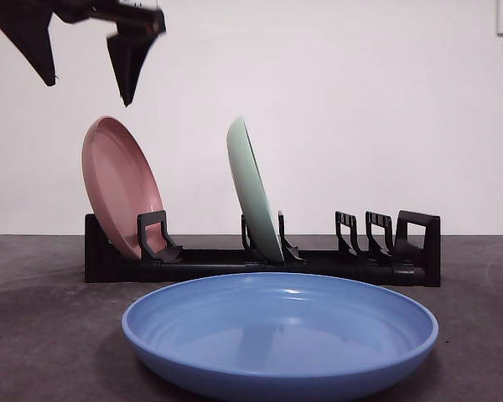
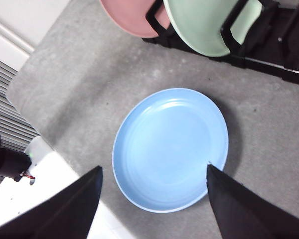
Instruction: Place the plate
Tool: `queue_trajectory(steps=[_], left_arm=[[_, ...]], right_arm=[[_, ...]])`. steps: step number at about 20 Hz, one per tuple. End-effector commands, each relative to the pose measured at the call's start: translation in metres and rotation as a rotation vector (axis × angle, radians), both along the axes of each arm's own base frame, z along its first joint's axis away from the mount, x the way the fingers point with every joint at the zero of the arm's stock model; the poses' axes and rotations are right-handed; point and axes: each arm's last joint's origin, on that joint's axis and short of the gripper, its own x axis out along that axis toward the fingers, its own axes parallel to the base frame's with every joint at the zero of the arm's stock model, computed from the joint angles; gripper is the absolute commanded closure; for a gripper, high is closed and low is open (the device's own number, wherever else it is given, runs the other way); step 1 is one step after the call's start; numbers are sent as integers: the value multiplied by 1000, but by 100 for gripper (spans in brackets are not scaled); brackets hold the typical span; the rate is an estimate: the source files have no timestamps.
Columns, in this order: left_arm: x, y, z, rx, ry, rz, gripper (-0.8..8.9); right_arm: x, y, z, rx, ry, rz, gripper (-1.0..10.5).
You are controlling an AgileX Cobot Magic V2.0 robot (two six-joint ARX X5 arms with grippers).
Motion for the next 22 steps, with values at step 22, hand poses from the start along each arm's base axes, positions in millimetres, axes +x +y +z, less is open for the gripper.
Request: queue_trajectory(steps=[22], left_arm=[[61,-5,-42,136,-54,107,664]], right_arm=[[0,7,3,38,2,65,617]])
